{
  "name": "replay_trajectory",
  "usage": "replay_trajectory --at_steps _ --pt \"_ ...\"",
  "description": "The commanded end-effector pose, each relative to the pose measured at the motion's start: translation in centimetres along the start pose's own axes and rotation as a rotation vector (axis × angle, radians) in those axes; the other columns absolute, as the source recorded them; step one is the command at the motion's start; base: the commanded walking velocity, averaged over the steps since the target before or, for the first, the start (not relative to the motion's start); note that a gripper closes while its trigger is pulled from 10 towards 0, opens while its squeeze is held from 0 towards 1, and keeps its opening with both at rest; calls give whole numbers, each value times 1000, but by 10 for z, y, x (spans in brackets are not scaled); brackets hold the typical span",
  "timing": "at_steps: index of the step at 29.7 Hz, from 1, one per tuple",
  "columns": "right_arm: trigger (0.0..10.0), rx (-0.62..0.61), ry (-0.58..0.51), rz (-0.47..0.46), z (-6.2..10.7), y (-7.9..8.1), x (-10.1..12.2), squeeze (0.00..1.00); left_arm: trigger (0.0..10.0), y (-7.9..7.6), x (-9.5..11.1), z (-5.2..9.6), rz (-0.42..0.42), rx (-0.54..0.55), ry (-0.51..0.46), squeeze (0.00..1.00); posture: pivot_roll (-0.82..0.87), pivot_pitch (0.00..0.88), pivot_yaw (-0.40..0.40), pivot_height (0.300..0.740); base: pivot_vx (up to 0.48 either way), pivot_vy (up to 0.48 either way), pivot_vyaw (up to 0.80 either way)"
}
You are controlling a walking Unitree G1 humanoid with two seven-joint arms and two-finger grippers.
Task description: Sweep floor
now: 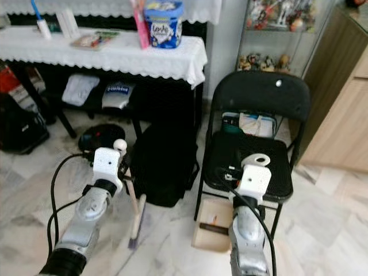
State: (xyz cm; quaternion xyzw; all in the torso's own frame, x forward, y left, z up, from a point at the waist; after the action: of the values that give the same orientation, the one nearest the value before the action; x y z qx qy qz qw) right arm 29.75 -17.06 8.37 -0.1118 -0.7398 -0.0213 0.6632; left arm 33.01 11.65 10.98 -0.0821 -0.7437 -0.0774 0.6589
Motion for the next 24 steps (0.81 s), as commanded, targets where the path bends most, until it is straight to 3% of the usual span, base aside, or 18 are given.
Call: replay_trajectory --at_steps 1,24 --pt "10000 72 -96 -162 -5 29 27 0 10000 -2 11 -2 -18 -32 -44 0 -75 0 93 740 0 0 0" --pt "10000 -48 -89 -129 -8 9 26 0 10000 -12 9 2 38 -94 -37 0 -75 0 91 740 0 0 0"
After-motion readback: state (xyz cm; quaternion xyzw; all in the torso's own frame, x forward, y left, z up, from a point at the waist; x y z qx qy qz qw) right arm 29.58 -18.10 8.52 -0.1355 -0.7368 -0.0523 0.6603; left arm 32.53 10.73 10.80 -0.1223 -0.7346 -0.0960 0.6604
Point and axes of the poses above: a point about 5 cm out from each wrist's last joint towards the gripper, its own z axis pointing back from the gripper into the wrist, its own x axis along the axis of the wrist's last joint, y = z × x, the point moved 2 cm from there along -z, pointing out of the wrist towards the gripper, and after that the axes turned 9 degrees about z, right-handed, at the moved point
